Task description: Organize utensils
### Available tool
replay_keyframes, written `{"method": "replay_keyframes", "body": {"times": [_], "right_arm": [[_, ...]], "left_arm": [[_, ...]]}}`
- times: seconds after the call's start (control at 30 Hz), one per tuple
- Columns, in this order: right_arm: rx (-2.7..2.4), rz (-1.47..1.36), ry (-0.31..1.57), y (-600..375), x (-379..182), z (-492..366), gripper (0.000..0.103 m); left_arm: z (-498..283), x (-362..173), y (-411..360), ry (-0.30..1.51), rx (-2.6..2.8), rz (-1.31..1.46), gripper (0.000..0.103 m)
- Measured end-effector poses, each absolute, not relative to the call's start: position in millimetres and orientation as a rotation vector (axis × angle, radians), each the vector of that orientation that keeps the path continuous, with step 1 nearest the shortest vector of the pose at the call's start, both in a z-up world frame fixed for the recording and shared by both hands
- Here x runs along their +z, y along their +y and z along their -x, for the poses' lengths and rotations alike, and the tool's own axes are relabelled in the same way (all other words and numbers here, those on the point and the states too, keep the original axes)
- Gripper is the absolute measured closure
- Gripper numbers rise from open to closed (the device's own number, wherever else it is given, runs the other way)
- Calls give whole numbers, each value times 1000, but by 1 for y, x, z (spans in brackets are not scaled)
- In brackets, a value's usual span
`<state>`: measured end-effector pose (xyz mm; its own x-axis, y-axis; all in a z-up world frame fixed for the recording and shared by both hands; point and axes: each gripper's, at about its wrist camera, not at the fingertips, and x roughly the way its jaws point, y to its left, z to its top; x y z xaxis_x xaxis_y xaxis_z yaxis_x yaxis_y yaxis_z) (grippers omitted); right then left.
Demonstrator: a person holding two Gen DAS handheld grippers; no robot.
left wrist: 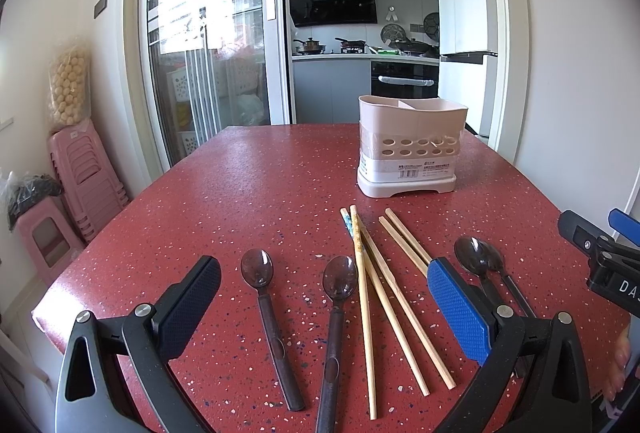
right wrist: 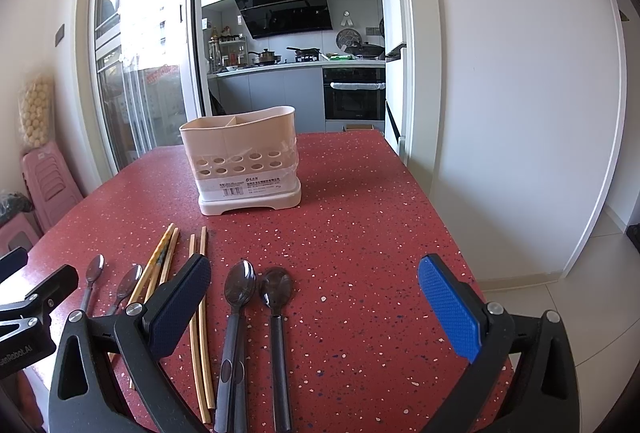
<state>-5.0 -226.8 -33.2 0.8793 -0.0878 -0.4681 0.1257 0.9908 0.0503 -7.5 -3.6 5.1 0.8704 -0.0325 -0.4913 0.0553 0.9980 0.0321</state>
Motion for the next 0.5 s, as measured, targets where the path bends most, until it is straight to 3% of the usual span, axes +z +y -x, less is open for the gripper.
{"method": "replay_keyframes", "body": {"times": [0.5], "right_arm": [[-111, -82, 482, -227, -33, 6, 0]], "left_arm": [[7, 5, -4, 512, -47, -46, 0]]}}
